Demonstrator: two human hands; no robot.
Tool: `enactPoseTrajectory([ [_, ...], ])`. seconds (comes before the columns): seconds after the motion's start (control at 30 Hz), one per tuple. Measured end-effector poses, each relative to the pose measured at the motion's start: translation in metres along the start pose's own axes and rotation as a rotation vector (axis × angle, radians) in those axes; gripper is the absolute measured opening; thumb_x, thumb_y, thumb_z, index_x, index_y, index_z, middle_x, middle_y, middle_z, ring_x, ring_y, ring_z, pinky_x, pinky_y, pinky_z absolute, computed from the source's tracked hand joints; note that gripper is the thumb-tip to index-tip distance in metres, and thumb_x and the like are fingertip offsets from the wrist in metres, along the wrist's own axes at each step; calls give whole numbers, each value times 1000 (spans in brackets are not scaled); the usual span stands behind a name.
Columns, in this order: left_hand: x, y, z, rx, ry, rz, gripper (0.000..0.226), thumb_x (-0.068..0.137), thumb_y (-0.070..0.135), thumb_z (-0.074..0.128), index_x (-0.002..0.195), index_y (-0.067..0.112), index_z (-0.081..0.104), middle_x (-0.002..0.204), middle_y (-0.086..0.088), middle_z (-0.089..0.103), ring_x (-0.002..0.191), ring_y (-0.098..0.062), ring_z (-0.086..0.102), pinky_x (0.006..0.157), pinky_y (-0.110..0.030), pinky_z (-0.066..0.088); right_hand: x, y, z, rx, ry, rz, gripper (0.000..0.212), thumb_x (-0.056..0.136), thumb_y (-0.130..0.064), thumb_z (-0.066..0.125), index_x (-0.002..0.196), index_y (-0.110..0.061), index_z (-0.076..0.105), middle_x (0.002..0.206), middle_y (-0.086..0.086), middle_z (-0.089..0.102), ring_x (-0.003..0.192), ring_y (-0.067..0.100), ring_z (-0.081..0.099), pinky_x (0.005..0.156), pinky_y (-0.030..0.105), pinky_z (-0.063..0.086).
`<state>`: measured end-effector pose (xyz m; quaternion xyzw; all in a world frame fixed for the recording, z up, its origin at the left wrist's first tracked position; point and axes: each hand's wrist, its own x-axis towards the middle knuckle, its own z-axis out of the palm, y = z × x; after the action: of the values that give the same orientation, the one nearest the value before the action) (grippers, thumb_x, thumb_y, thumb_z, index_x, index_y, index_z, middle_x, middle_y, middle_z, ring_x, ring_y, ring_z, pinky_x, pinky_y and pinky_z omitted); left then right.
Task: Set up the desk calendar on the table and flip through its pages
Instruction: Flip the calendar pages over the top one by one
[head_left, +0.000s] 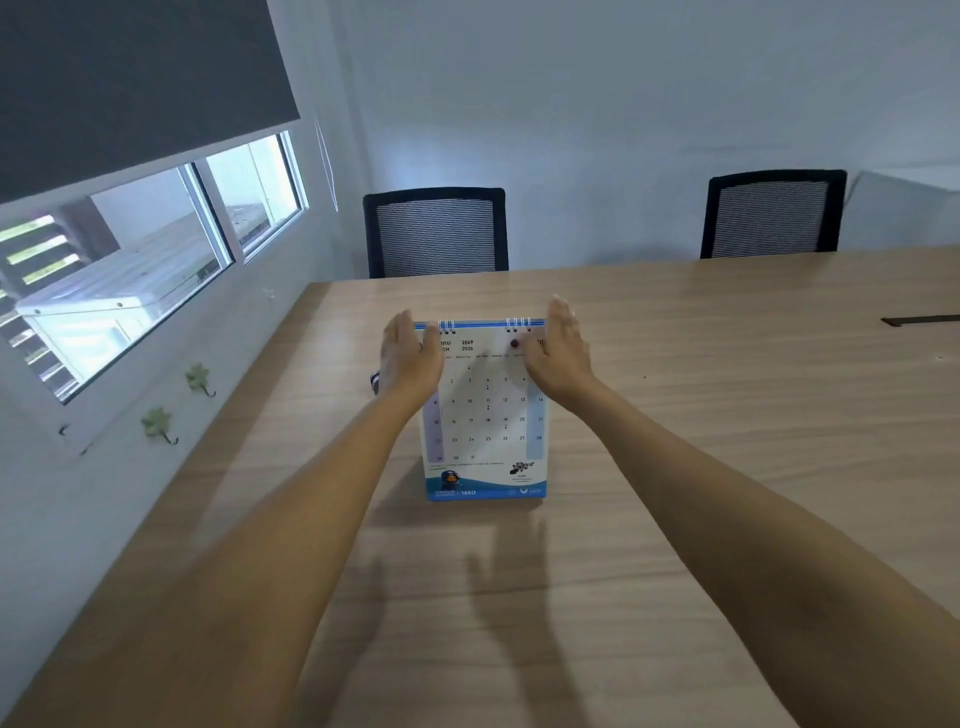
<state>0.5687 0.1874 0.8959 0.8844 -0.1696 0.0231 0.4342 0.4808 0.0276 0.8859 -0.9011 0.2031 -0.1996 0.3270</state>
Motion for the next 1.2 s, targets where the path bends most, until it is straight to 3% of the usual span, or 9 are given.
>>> enactPoseTrajectory([
  [0.17, -23, -23, 10, -342, -167, -281, 64, 98, 51, 14, 149, 16, 31, 155, -9, 34, 142, -30, 31, 116, -51, 26, -13, 3, 5, 550, -154, 504, 38, 93, -27, 34, 128, -12, 38, 135, 8, 41, 106, 23, 41, 89, 37, 33],
  [0.53, -34, -9, -3, -291, -334, -351, 65, 99, 51, 11, 153, 17, 21, 162, -7, 16, 149, -27, 16, 118, -44, 16, -31, -3, -7, 610, -194, 551, 39, 91, -27, 38, 121, -8, 55, 124, 10, 52, 110, 23, 44, 92, 34, 33],
  [0.63, -33, -8, -9, -204, -306, -352, 62, 98, 47, 19, 140, 9, 44, 115, -7, 57, 102, -23, 53, 85, -35, 42, -37, -5, -19, 544, -203, 508, 28, 91, -20, 36, 101, -8, 59, 100, 7, 52, 90, 23, 47, 75, 30, 35],
  [0.7, -32, -8, -17, -197, -223, -333, 49, 96, 39, 29, 115, 6, 60, 90, -3, 56, 69, -16, 47, 62, -26, 36, -40, -9, -28, 525, -182, 476, 19, 90, -17, 34, 81, -12, 51, 88, 6, 46, 73, 21, 41, 59, 27, 29],
  [0.8, -29, -9, -28, -220, -113, -286, 26, 87, 24, 37, 77, 9, 56, 81, -10, 56, 65, -22, 46, 58, -27, 34, -40, -13, -42, 568, -141, 450, 13, 88, -14, 37, 85, -14, 50, 86, 8, 49, 71, 21, 41, 61, 28, 31],
  [0.93, -28, 5, -45, -501, -26, -368, 32, 90, 28, 34, 78, 8, 57, 76, -11, 63, 54, -20, 51, 55, -28, 38, -37, -20, -64, 869, -38, 480, 16, 91, -9, 38, 84, -10, 53, 76, 7, 57, 60, 18, 50, 56, 25, 44],
  [1.0, -25, 15, -55, -680, -67, -391, 34, 95, 28, 32, 91, 9, 60, 78, -9, 62, 60, -19, 55, 64, -31, 44, -35, -23, -71, 1043, 25, 477, 18, 95, -9, 37, 103, -9, 52, 85, 10, 60, 66, 20, 54, 58, 25, 51],
  [1.1, -22, 25, -60, -931, -182, -342, 30, 97, 25, 32, 105, 8, 56, 94, -10, 61, 81, -20, 61, 83, -32, 49, -29, -28, -67, 1186, 16, 405, 23, 98, -12, 31, 116, -9, 45, 111, 13, 63, 101, 26, 60, 88, 39, 49],
  [1.2, -17, 36, -49, -607, -103, -124, 29, 99, 28, 33, 99, 16, 60, 119, -12, 63, 99, -27, 60, 84, -37, 48, -23, -33, -52, 948, 31, 261, 23, 96, -16, 38, 112, -9, 53, 115, 5, 61, 113, 22, 54, 91, 36, 44],
])
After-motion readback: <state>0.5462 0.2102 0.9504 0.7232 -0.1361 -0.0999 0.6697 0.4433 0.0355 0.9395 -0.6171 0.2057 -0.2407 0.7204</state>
